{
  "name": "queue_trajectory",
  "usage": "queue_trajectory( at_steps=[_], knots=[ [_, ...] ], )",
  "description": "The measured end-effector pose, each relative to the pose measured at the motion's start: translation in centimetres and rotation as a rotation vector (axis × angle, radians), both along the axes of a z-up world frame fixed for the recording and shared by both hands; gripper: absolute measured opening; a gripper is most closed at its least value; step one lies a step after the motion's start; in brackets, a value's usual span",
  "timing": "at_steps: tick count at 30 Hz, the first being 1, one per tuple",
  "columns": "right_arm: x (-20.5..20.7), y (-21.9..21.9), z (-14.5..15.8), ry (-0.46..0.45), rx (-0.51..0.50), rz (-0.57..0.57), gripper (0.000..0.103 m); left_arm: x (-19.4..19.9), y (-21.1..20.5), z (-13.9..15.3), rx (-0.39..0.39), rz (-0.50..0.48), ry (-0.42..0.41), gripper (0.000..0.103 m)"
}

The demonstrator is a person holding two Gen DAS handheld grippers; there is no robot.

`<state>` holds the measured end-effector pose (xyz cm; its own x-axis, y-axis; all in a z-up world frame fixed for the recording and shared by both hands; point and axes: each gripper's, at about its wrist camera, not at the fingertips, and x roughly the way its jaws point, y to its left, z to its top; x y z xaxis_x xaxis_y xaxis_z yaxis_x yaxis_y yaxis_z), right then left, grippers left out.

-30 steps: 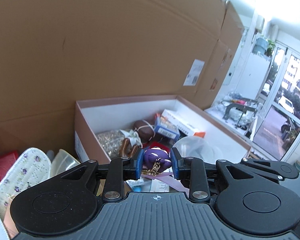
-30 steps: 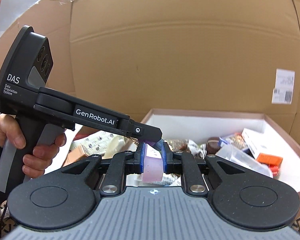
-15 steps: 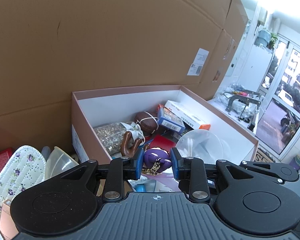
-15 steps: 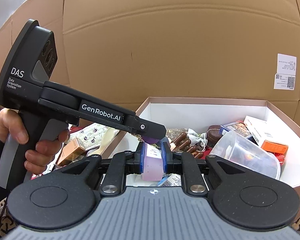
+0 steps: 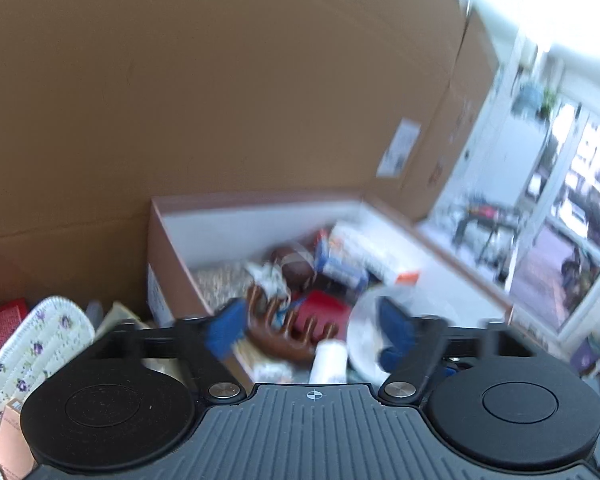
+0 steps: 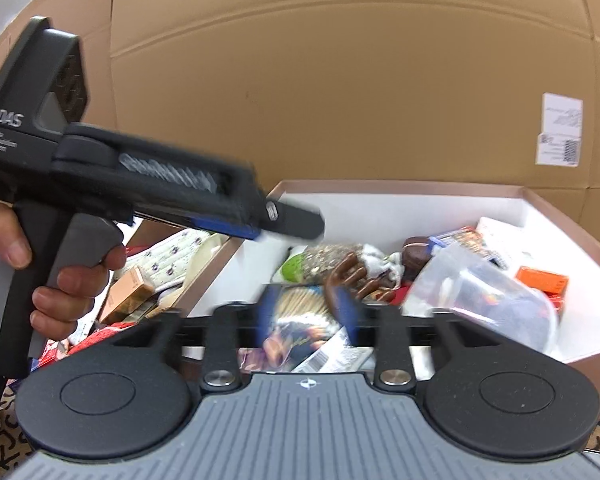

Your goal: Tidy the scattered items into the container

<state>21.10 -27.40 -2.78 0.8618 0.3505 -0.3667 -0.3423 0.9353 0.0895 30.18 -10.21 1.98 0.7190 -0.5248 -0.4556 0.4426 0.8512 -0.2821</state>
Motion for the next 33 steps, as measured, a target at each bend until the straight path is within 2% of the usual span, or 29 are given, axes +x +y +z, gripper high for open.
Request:
queue_trajectory(
  at_steps=[2, 4, 6, 8, 14, 22, 27, 33],
  knots=[
    [-0.8, -0.1, 0.1, -0.032, -0.013, -0.023, 0.069, -0.7, 0.1, 0.5, -0.008, 0.019, -0.038, 0.102],
    [-1.6, -0.3, 0.3, -0.061, -0.018, -0.044, 0.080, -1.4, 0.2, 1.1, 0.002, 0.026, -0.071, 0.103],
    [-2.5, -0.7, 0.5, -0.084, -0.009, -0.068, 0.096, -2.1, 0.2, 1.7, 0.011, 0.033, -0.104, 0.103],
    [-3.1, -1.0, 0.8, -0.099, 0.001, -0.090, 0.101, -2.9, 0.2, 2.1, 0.019, 0.029, -0.113, 0.103],
    [-4.5, -1.4, 1.0, -0.070, 0.018, -0.146, 0.103, -5.4, 0.3, 2.5, 0.024, 0.012, -0.126, 0.103],
    [-5.3, -1.9, 0.1, 0.003, 0.001, -0.226, 0.103, -8.8, -0.6, 1.9, 0.140, 0.068, -0.171, 0.103],
    [-6.2, -1.8, 0.0, 0.043, -0.033, -0.303, 0.103, -10.7, -0.3, 1.6, 0.175, 0.108, -0.188, 0.103],
    [-7.9, -1.1, -0.6, 0.079, -0.053, -0.338, 0.103, -13.2, 0.2, 1.3, 0.218, 0.155, -0.200, 0.103]
  ],
)
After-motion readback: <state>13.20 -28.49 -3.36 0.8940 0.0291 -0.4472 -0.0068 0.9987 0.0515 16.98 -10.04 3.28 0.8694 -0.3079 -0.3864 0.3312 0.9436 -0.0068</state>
